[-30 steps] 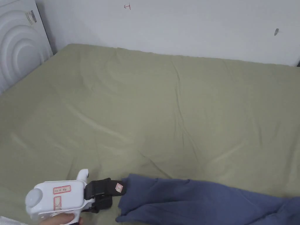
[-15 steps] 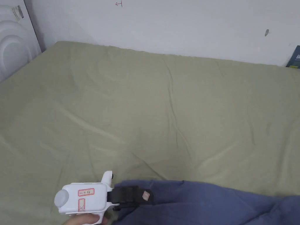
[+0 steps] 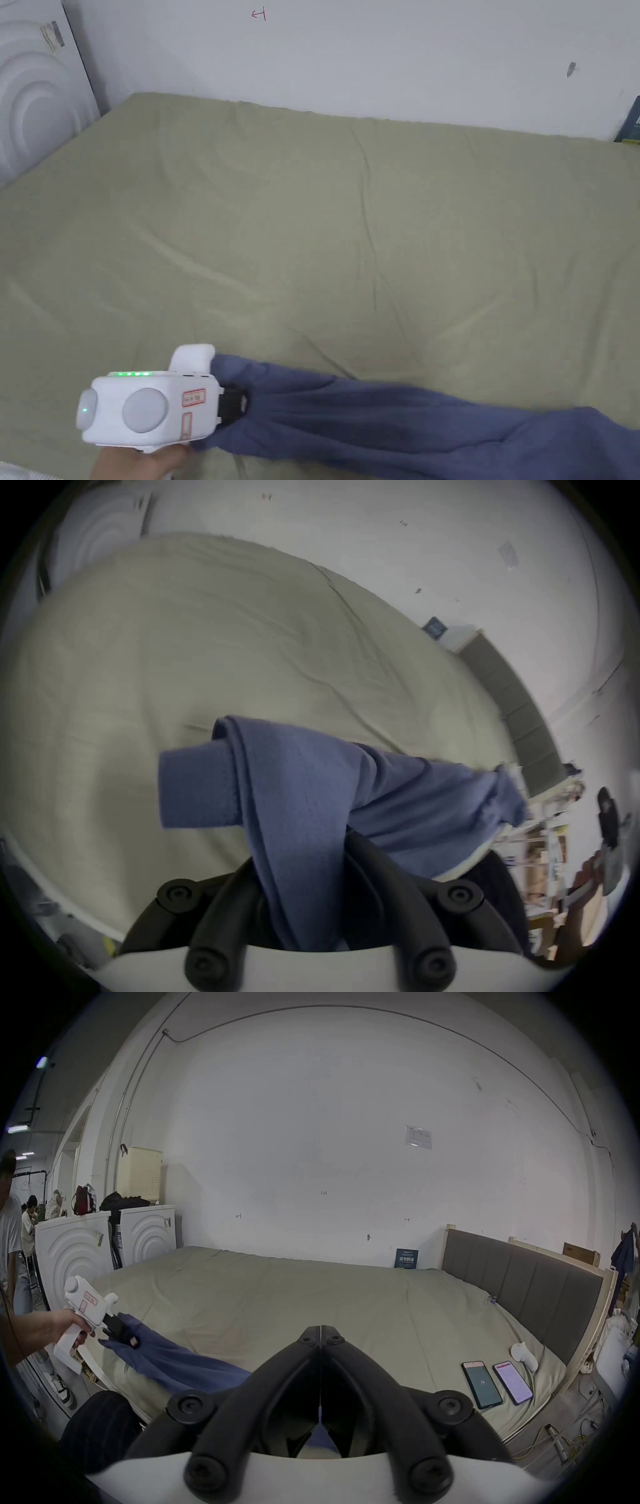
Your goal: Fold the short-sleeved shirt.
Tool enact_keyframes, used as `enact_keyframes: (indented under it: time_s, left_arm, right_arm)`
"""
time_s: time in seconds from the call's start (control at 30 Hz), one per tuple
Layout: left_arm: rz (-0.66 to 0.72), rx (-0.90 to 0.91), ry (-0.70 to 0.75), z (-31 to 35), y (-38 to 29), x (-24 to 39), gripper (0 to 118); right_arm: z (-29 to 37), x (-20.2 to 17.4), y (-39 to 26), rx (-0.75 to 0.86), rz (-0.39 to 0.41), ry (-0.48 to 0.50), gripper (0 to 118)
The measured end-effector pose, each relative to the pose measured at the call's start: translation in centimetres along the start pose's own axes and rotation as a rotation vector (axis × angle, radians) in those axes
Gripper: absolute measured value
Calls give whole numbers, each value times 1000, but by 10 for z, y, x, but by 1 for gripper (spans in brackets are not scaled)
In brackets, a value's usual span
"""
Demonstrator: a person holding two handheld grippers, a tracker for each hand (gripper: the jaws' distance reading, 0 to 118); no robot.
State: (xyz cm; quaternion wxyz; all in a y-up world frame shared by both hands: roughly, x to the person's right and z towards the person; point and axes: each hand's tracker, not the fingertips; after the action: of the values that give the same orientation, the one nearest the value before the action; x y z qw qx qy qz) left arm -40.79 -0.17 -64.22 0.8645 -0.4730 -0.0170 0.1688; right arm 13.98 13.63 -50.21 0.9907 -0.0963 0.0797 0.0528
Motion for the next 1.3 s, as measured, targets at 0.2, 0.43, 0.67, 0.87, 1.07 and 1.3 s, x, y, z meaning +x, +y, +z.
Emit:
enact_keyframes:
  time_s: [0.2,0.43,0.67,0.87,1.07,1.3]
  left_arm:
    - [-149,7,104,31,5,32,7]
    - [-300,9,-12,11,-14,178,7]
    - [-231,-70,-42,-74,-39,212,17]
    - [-337,114,-232,0,-25,198,113]
    - [-122,225,-162,40,-10,119,73]
    - [37,152,-155,4,-30,82,5]
  right_arm:
    - [4,9,-8,4,-29,17,0]
    - [7,13,-16,13,-68,39,0]
    - [18,24,-15,61,-90,48,0]
    - [21,33,-16,72,-92,31,0]
    - [16,27,-24,44,-110,45,0]
    - [12,21,-22,30,-114,63,0]
